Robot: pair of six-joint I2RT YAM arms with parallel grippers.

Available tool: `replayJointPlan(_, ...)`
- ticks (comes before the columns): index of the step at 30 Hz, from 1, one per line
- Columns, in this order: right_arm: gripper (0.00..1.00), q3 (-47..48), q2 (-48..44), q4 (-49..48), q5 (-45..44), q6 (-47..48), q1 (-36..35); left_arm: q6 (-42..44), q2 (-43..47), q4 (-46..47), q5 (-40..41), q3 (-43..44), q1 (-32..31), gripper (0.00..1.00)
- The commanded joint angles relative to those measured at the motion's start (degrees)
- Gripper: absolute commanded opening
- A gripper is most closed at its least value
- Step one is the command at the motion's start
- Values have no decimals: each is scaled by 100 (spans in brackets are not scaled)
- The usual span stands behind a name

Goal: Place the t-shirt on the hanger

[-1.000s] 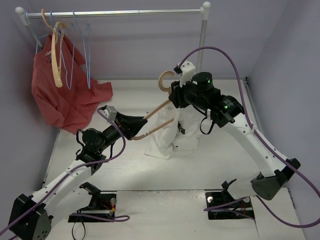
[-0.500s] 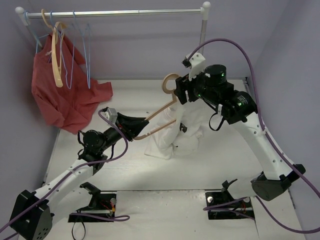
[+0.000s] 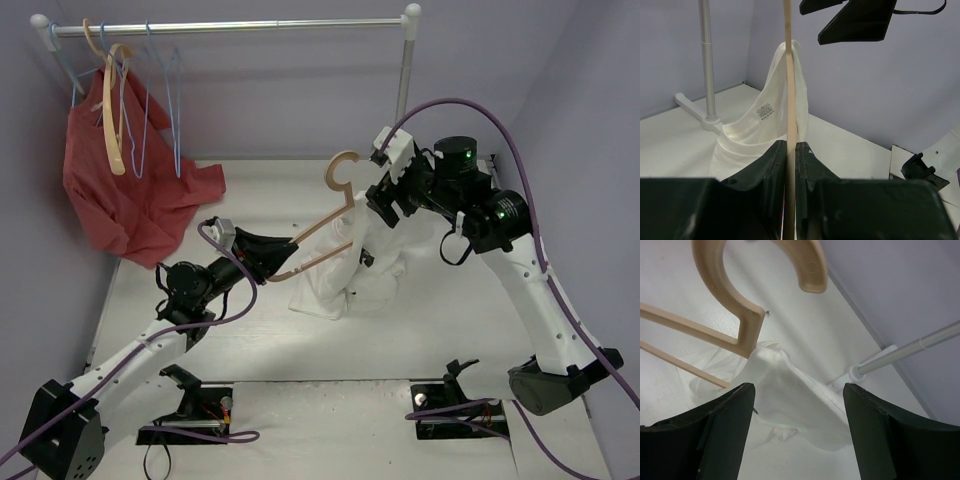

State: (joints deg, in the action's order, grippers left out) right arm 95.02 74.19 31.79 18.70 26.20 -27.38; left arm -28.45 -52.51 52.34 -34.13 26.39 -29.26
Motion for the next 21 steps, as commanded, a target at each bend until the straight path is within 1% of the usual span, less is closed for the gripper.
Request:
replayJointPlan(1, 73, 25, 121, 20, 494, 895, 48, 146, 136, 761, -138, 331, -36, 0)
replayJointPlan(7, 71, -54, 324, 38, 521, 1274, 101, 234, 285, 506, -138, 419, -36, 0)
replayJointPlan(13, 68, -168, 456, 117, 346, 1572, 118, 278, 373, 374, -164, 516, -36, 0)
replayJointPlan(17, 66, -221, 482, -85, 345, 1643, 110, 278, 391, 304, -252, 569, -36, 0)
replayJointPlan(21, 62, -423, 386, -410, 406, 1696, 110, 305, 364, 242, -278, 630, -36, 0)
